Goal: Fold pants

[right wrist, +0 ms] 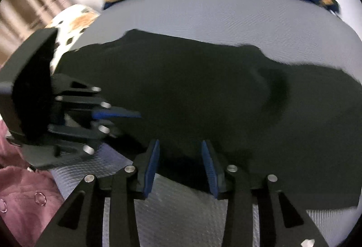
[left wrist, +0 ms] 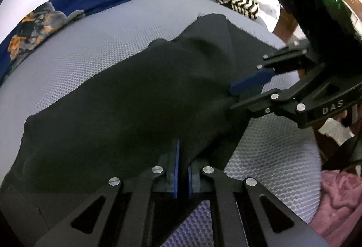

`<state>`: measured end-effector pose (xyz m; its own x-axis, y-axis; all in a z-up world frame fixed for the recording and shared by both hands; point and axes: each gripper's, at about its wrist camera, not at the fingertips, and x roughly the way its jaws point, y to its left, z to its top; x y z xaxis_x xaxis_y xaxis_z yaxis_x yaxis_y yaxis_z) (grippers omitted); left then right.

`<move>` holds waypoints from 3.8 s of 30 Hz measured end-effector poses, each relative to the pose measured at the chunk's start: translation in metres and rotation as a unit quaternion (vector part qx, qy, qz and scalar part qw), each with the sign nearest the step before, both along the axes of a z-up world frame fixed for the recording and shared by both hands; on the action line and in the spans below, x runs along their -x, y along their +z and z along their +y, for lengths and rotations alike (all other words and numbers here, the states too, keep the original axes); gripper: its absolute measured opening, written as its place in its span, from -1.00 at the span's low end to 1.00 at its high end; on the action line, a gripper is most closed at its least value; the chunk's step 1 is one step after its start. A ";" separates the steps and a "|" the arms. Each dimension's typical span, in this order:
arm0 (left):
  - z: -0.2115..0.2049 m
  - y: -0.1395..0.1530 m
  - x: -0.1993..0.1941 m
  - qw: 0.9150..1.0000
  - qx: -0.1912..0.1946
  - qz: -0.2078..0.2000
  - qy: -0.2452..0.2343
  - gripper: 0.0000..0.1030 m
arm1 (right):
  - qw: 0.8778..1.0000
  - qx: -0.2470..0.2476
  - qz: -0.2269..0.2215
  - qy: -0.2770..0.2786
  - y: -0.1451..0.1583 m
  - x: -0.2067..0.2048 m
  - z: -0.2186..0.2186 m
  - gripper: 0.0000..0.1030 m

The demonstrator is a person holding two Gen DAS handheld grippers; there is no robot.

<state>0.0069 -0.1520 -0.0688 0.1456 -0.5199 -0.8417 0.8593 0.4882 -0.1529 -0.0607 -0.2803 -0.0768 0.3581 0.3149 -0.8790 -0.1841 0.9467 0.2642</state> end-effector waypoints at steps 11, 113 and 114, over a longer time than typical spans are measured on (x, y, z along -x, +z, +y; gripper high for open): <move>0.008 0.010 -0.006 0.999 0.018 0.011 0.024 -0.89 | 0.998 0.028 -0.041 -0.033 0.011 0.023 0.018 -0.26; 0.062 -0.031 -0.043 0.940 0.096 0.213 0.251 -0.92 | 0.933 -0.103 0.082 -0.336 0.016 -0.110 -0.191 -0.16; 0.062 -0.031 -0.043 0.939 0.097 0.214 0.252 -0.92 | 0.927 -0.132 0.092 -0.339 0.007 -0.105 -0.188 -0.17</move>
